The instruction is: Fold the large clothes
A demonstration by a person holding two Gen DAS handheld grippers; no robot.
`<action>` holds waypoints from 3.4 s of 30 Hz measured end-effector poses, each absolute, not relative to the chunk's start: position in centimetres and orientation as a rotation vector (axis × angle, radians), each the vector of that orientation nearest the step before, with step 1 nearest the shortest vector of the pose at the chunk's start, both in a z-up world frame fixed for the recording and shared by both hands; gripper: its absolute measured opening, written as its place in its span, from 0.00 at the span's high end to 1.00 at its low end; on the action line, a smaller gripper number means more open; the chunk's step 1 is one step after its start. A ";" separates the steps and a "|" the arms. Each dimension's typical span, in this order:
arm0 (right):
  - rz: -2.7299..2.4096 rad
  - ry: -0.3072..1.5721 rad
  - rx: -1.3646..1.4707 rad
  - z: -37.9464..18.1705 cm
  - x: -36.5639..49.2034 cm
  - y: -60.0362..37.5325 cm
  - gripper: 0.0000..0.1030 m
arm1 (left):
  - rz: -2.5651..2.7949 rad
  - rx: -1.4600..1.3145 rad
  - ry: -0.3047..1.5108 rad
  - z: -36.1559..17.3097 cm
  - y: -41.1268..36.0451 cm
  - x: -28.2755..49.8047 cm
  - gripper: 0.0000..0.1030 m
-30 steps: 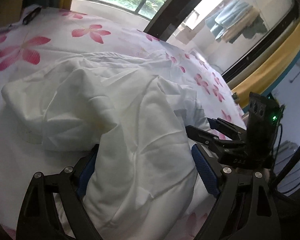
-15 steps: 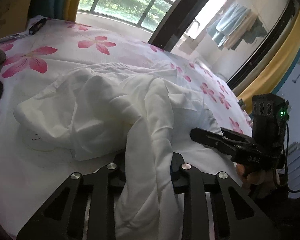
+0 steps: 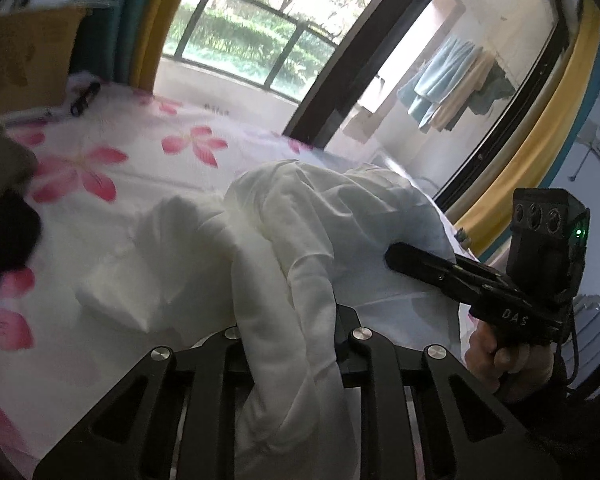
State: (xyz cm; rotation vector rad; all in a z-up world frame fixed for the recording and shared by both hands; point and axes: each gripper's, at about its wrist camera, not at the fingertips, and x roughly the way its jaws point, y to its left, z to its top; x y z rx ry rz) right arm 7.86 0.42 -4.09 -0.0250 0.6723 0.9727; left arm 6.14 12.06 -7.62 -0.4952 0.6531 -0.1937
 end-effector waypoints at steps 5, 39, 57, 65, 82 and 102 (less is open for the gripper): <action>1.004 0.594 -0.060 -1.3 7.3 2.3 0.78 | -0.172 -0.471 0.588 -5.5 13.5 5.1 0.80; 1.110 0.735 0.084 -5.0 9.6 12.3 0.78 | 0.037 -0.301 0.697 -5.8 22.5 4.1 0.78; 1.022 0.912 0.071 -9.8 11.4 11.3 0.64 | 0.133 -0.254 0.800 -7.8 22.0 3.0 0.56; 1.004 0.955 0.089 -9.7 11.3 10.6 0.56 | 0.163 -0.230 0.834 -7.1 21.6 3.5 0.56; 0.994 0.953 0.091 -9.8 9.3 8.2 0.42 | 0.207 -0.236 0.887 -8.0 20.1 1.6 0.51; 0.938 0.959 0.110 -9.3 7.2 3.6 0.26 | 0.305 -0.212 0.841 -6.4 17.5 -1.4 0.51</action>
